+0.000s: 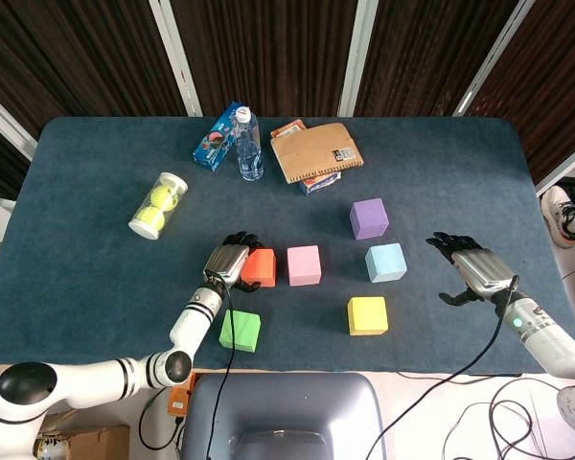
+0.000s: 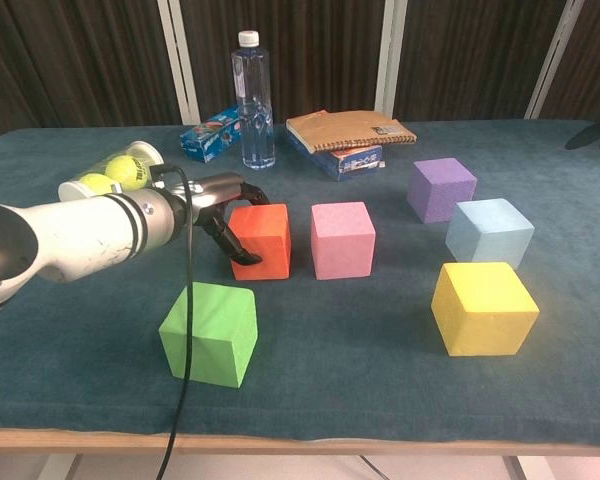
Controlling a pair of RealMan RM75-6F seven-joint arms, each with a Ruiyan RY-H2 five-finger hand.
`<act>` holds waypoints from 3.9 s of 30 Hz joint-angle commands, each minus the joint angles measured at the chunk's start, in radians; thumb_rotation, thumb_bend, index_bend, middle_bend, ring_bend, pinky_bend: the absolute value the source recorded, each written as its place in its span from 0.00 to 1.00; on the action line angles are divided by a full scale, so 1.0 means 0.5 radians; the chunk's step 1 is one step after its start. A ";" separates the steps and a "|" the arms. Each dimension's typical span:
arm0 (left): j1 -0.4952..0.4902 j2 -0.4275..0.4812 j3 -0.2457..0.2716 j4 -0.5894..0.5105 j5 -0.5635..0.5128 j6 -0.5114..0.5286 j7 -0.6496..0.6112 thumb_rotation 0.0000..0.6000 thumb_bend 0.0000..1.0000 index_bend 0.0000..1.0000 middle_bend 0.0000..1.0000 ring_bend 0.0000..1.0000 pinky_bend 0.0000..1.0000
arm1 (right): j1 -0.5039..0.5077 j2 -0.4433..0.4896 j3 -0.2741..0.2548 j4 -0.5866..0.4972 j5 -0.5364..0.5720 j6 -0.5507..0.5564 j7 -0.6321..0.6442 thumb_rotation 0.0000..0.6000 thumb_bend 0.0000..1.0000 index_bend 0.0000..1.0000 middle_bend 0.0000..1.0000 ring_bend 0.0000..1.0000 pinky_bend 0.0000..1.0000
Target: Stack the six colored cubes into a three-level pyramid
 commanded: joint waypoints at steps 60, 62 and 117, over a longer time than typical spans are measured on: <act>0.042 -0.192 -0.094 0.253 0.326 0.034 -0.305 0.86 0.12 0.17 0.13 0.02 0.10 | -0.030 0.084 0.005 -0.021 -0.064 0.015 0.114 1.00 0.20 0.00 0.00 0.00 0.00; 0.041 -0.203 -0.096 0.261 0.328 0.033 -0.302 0.86 0.12 0.17 0.13 0.02 0.10 | -0.029 0.085 0.007 -0.023 -0.063 0.015 0.115 1.00 0.20 0.00 0.00 0.00 0.00; 0.291 -0.017 -0.038 -0.445 0.687 0.318 -0.299 0.84 0.10 0.17 0.13 0.02 0.10 | -0.035 0.132 0.008 -0.236 0.057 0.099 -0.161 1.00 0.20 0.00 0.00 0.00 0.00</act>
